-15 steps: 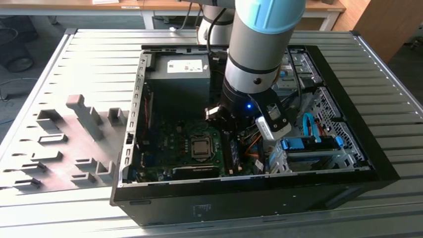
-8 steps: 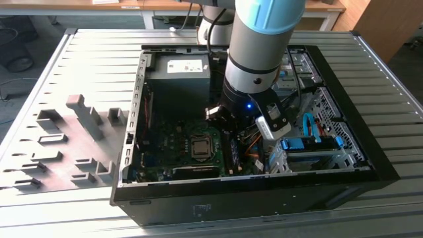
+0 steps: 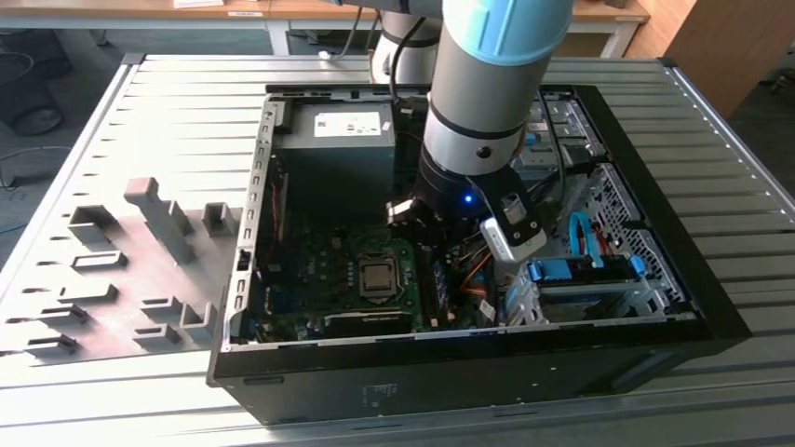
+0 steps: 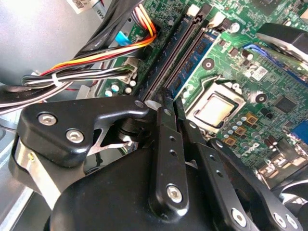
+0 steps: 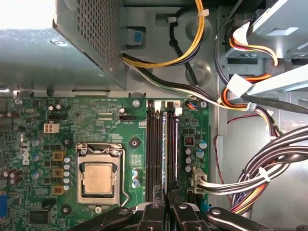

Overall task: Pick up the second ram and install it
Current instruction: 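Insert the second ram into the second slot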

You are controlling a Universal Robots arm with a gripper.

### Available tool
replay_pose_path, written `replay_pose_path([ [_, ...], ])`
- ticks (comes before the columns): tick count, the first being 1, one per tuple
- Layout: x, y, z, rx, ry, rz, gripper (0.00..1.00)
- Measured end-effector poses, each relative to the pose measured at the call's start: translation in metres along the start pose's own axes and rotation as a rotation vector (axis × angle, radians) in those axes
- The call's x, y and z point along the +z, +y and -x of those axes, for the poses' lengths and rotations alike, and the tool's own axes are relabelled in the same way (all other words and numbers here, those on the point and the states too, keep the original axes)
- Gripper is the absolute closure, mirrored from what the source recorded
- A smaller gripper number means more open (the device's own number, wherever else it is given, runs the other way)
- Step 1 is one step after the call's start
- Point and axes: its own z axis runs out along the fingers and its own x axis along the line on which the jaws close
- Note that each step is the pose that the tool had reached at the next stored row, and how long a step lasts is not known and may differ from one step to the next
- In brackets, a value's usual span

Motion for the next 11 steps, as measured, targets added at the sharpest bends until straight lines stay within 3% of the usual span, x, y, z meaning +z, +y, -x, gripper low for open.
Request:
replay_pose_path([
  [11, 0.0022, 0.0025, 0.0011, 0.0, 0.0, 0.0001, 0.86],
])
